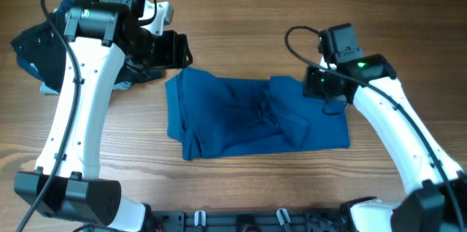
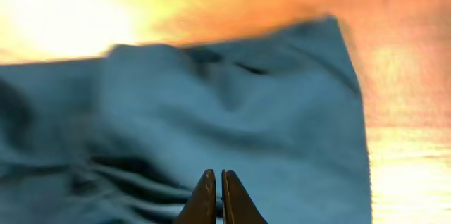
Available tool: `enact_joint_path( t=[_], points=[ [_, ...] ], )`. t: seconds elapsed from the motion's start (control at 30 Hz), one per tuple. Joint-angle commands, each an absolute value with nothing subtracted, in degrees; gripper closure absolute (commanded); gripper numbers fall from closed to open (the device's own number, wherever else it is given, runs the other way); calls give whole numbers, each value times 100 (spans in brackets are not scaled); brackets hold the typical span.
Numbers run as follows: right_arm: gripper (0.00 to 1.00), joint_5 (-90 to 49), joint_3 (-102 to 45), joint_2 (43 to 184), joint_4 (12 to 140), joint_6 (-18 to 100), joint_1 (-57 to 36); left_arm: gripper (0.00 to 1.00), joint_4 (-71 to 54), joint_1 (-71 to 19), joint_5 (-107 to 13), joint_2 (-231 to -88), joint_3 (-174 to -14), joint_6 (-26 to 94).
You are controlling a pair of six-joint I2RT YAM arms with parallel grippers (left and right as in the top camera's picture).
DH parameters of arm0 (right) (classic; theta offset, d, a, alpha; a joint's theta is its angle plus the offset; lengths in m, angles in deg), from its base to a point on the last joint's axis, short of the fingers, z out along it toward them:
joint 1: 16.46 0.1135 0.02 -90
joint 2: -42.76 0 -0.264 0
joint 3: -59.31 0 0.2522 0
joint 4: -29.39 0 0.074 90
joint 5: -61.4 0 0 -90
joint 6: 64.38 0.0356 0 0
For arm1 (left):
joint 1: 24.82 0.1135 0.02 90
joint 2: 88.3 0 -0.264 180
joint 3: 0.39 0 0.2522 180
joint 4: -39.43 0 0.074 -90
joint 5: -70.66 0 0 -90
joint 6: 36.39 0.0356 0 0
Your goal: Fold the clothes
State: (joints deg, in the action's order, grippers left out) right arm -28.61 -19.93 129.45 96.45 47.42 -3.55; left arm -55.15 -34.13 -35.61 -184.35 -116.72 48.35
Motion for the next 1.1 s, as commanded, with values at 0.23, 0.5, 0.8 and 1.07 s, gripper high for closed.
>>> enact_joint_path(
  t=[0.23, 0.5, 0.8, 1.07],
  points=[
    [96, -5, -607, 13481, 8618, 2976, -21, 21, -5707, -3391, -2962, -18321, -11735, 4885],
    [96, 1274, -611, 13334, 8799, 1513, 620, 18, -5729, -3391, -2859, -18393, -11731, 4885],
    [96, -505, -804, 12307, 8410, 3332, 147, 17, -6040, -3391, -2864, -18411, -11335, 4807],
    [95, -1161, -666, 12663, 8425, 4080, 99, 12, -5469, -3391, -2918, -18411, -9569, 3891]
  ],
)
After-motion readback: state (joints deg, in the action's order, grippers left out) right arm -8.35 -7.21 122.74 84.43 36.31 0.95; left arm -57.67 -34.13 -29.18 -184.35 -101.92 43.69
